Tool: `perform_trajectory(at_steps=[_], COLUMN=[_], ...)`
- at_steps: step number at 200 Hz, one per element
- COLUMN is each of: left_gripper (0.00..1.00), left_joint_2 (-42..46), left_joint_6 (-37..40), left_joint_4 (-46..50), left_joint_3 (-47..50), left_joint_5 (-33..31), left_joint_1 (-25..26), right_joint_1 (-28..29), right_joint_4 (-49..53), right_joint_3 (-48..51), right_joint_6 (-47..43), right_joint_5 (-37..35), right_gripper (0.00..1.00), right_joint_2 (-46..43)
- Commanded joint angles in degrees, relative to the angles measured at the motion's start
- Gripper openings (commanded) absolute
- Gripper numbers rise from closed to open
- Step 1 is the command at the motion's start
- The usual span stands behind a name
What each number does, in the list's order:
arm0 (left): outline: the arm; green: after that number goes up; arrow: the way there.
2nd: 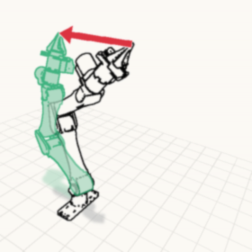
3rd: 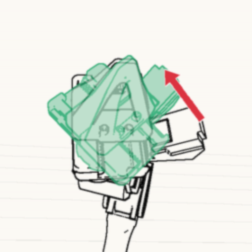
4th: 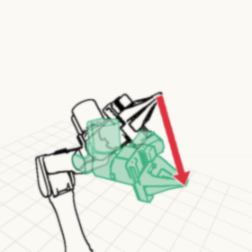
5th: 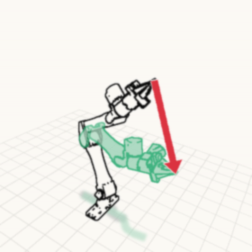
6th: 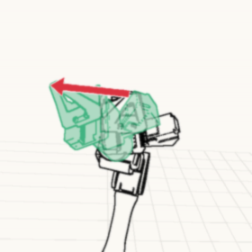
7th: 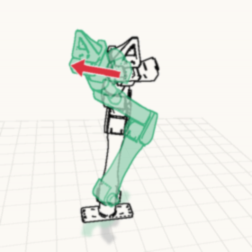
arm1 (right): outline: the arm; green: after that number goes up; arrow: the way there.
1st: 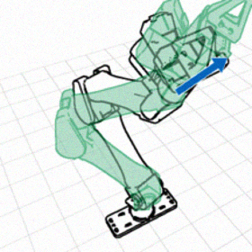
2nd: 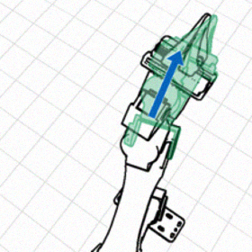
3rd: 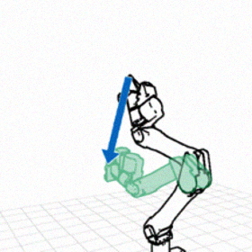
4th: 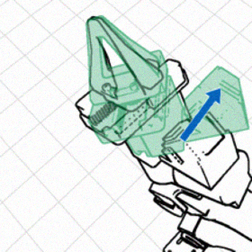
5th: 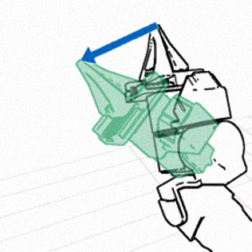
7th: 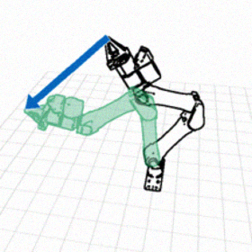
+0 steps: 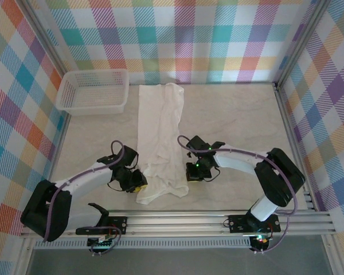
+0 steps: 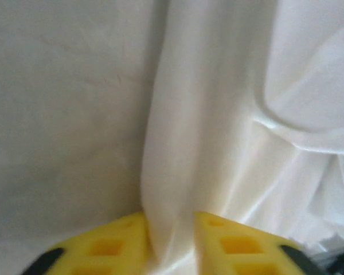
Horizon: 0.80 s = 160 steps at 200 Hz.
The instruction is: Fold the inside-out t-shirt
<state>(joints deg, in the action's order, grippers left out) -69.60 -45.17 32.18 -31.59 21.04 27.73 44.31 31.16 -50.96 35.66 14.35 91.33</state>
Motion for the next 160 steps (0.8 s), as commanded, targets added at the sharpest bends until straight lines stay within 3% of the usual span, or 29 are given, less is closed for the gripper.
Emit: perform_trajectory(at_steps=[1, 18, 30, 75, 125, 160], left_gripper=[0.4, 0.54, 0.61, 0.65, 0.65, 0.62], left_joint_2=[4.4, 6.2, 6.3, 4.8, 6.2, 6.8], left_joint_6=[0.7, 2.6, 2.6, -0.3, -0.3, -1.8], left_joint_4=[6.5, 11.8, 13.0, 6.3, 2.7, -2.4], left_joint_3=[-2.1, -4.7, -5.9, -4.6, -2.4, 0.8], left_joint_5=[-0.3, -8.4, -11.6, -9.5, -7.7, -3.4], left_joint_1=[0.3, 0.1, -0.1, -0.3, -0.3, -0.3], right_joint_1=[0.4, 0.6, 0.6, 0.5, 0.5, 0.5], right_joint_4=[-3.5, -4.9, -4.1, -2.0, -2.5, -2.1], right_joint_3=[0.8, 0.4, -0.1, -3.1, -4.9, -5.1], right_joint_6=[-0.3, -0.2, -0.3, -3.2, -5.1, -5.4], right_joint_5=[3.9, 5.0, 2.6, 0.4, 1.6, 1.5], right_gripper=[0.32, 0.47, 0.51, 0.52, 0.36, 0.04], right_joint_2=[-2.3, -2.0, -1.1, 4.2, 8.2, 8.6])
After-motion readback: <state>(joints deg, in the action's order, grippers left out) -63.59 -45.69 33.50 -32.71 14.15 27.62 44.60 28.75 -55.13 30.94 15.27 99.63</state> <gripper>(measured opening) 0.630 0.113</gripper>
